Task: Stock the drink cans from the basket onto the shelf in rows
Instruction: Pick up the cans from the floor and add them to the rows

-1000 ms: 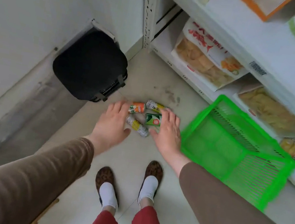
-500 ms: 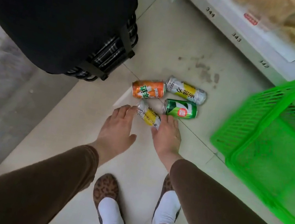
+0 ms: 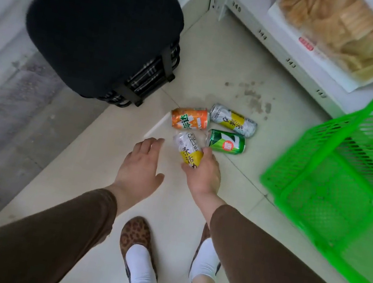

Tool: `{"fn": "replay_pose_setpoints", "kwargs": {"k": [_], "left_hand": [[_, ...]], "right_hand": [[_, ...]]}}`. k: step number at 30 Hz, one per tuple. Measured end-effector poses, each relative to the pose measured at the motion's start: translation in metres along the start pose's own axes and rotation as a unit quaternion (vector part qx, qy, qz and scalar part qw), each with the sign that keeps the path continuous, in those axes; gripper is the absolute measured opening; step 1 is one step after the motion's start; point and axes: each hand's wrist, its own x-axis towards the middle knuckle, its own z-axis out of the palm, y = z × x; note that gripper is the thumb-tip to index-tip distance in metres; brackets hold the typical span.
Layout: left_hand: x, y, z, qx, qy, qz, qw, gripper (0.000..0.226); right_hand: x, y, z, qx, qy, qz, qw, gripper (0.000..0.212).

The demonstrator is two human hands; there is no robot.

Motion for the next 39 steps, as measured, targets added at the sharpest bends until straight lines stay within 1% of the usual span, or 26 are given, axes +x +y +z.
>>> {"fn": "replay_pose_setpoints", "kwargs": {"k": [2, 5, 9, 12, 16, 21, 23, 25, 28, 32, 35, 39], "left_hand": [[-0.021, 0.025, -0.035, -0.015, 0.012, 0.003, 1.000, 0.084], [-0.054, 0.074, -0.101, -0.039, 0.048, 0.030, 0.998, 0.083], [-0.099, 0.145, -0.211, -0.058, 0.114, 0.089, 0.988, 0.083], [-0.141, 0.197, -0.297, -0.063, 0.166, 0.136, 0.975, 0.086], [-0.200, 0.263, -0.402, -0.057, 0.215, 0.196, 0.955, 0.091], [-0.262, 0.334, -0.487, -0.051, 0.267, 0.282, 0.920, 0.086], [-0.280, 0.360, -0.504, -0.044, 0.284, 0.313, 0.905, 0.087], [-0.293, 0.389, -0.514, -0.032, 0.286, 0.346, 0.893, 0.088], [-0.303, 0.438, -0.517, -0.019, 0.284, 0.374, 0.883, 0.089], [-0.304, 0.519, -0.506, -0.004, 0.281, 0.414, 0.866, 0.090], [-0.300, 0.585, -0.492, 0.000, 0.269, 0.425, 0.864, 0.089], [-0.287, 0.662, -0.478, -0.002, 0.236, 0.406, 0.883, 0.090]], "right_hand": [[-0.023, -0.022, -0.047, 0.080, 0.031, -0.004, 0.996, 0.055], [-0.060, -0.063, -0.134, 0.186, 0.072, -0.024, 0.980, 0.049], [-0.115, -0.135, -0.264, 0.270, 0.122, -0.066, 0.953, 0.051], [-0.167, -0.190, -0.356, 0.305, 0.160, -0.111, 0.932, 0.045], [-0.242, -0.253, -0.467, 0.323, 0.215, -0.165, 0.907, 0.046], [-0.316, -0.294, -0.571, 0.328, 0.295, -0.198, 0.875, 0.062], [-0.337, -0.294, -0.603, 0.336, 0.319, -0.212, 0.861, 0.059], [-0.353, -0.287, -0.636, 0.344, 0.335, -0.218, 0.849, 0.057], [-0.359, -0.267, -0.685, 0.348, 0.362, -0.205, 0.840, 0.055], [-0.354, -0.222, -0.753, 0.355, 0.384, -0.176, 0.834, 0.054], [-0.338, -0.181, -0.802, 0.367, 0.393, -0.154, 0.829, 0.052], [-0.307, -0.131, -0.860, 0.378, 0.396, -0.124, 0.828, 0.051]]}}
